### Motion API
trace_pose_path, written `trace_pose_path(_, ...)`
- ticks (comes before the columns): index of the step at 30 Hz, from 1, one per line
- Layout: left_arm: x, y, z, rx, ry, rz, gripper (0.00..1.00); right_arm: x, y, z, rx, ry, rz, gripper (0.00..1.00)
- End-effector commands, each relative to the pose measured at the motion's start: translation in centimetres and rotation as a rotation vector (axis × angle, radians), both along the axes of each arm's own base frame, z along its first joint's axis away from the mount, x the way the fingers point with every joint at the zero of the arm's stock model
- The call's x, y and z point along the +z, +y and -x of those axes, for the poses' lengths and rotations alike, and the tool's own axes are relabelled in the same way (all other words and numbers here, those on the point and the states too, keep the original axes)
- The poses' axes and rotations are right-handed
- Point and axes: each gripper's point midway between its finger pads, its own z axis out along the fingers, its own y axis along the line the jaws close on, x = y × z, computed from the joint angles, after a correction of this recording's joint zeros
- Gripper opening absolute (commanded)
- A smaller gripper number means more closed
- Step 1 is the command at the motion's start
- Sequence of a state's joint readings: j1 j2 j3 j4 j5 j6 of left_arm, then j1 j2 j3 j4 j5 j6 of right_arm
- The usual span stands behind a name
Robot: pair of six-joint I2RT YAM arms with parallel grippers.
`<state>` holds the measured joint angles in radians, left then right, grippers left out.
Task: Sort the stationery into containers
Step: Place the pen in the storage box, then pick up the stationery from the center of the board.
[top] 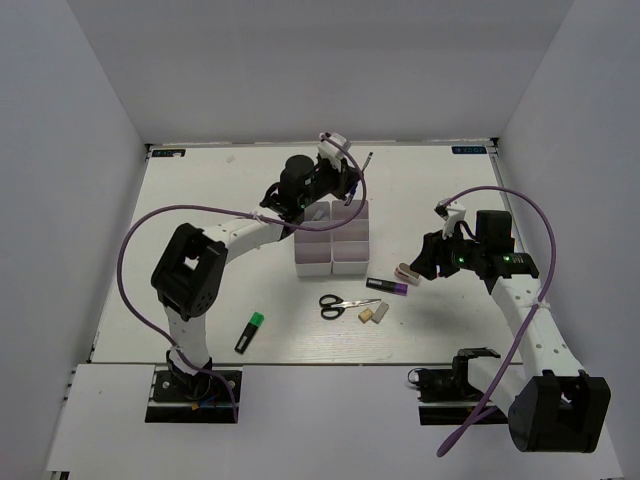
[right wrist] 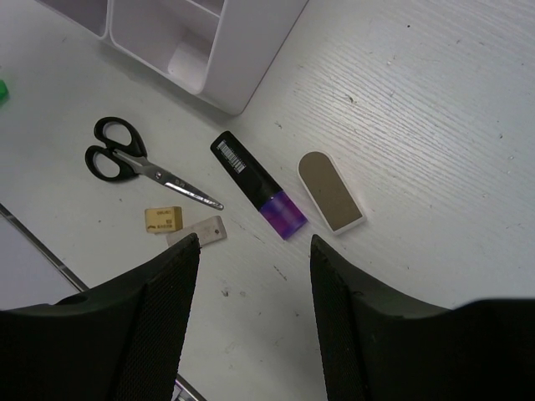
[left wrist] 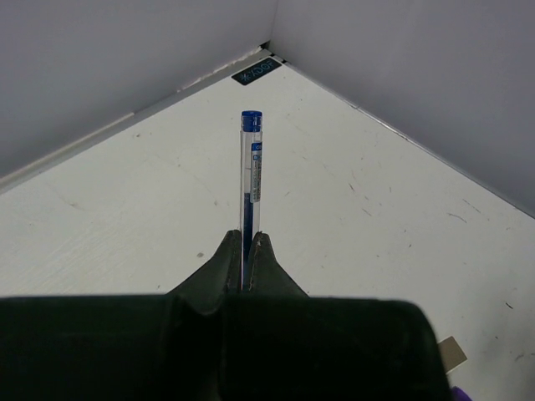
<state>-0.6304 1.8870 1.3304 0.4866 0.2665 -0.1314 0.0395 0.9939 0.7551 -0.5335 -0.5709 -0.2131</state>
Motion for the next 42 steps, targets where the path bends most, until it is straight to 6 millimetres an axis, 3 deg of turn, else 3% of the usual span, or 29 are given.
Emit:
trace_pose_path(1, 2.3, 0.1, -0.6, 0.013, -0.042, 0.064, 0.00, 0.5, 0.2, 0.2, 0.010, -0.004, -0.015, 0.59)
trace_pose_path(11, -0.6, 1.0, -0.2, 0.018, 0.004, 0.043, 0.00, 0.3, 0.2, 0.2, 0.013, 0.003, -0.014, 0.59)
trace_pose_path(12, -1.6, 1.1, 0.2, 0.016, 0.019, 0.030, 0.00, 0.3, 0.2, 0.2, 0.012, 0.003, -0.012, 0.59)
trace_pose_path(19, -2.8, 1.6, 1.0, 0.010, 0.034, 0.008, 0.07, 0.3, 0.3, 0.2, 0.017, 0.005, -0.015, 0.60)
trace_pose_path(25, -2.4, 1.7, 1.8, 0.000, 0.023, 0.003, 0.35, 0.2, 0.2, 0.3, 0.018, 0.008, -0.012, 0.62)
trace_pose_path(29, -1.5, 1.9, 2.5, -0.008, 0.007, 0.001, 0.47, 0.1, 0.2, 0.2, 0.020, 0.006, -0.007, 0.64)
trace_pose_path(31, -1.4, 1.7, 2.9, -0.008, 0.009, -0.003, 0.51, 0.0, 0.2, 0.2, 0.019, 0.011, -0.006, 0.64)
trace_pose_path(34, 0.5, 1.8, 3.5, -0.016, -0.020, 0.021, 0.53, 0.0, -0.1, 0.0, 0.012, 0.005, 0.005, 0.64)
trace_pose_path(36, 2.8, 1.7, 4.6, -0.030, -0.057, 0.049, 0.53, -0.3, -0.3, 0.0, 0.005, 0.008, 0.021, 0.62)
trace_pose_path(37, 3.0, 1.7, 5.0, -0.034, -0.058, 0.046, 0.48, -0.5, -0.4, -0.1, 0.008, 0.003, 0.031, 0.59)
trace_pose_path(38, 5.2, 1.9, 6.6, -0.049, -0.088, 0.055, 0.42, -0.7, -0.6, -0.3, 0.011, -0.008, 0.046, 0.51)
trace_pose_path(39, 4.6, 2.2, 7.3, -0.056, -0.052, 0.018, 0.22, -1.1, -0.9, -0.4, 0.012, -0.014, 0.077, 0.46)
trace_pose_path(40, 4.8, 2.4, 7.9, -0.058, -0.041, -0.005, 0.11, -1.8, -1.1, -0.5, 0.019, -0.005, 0.098, 0.42)
trace_pose_path(41, 4.5, 3.7, 10.5, -0.063, 0.036, -0.094, 0.03, -2.3, -1.0, -0.8, 0.037, 0.000, 0.110, 0.40)
trace_pose_path(42, 4.8, 4.2, 11.3, -0.050, 0.064, -0.125, 0.00, -2.6, -1.2, -0.9, 0.064, -0.006, 0.140, 0.40)
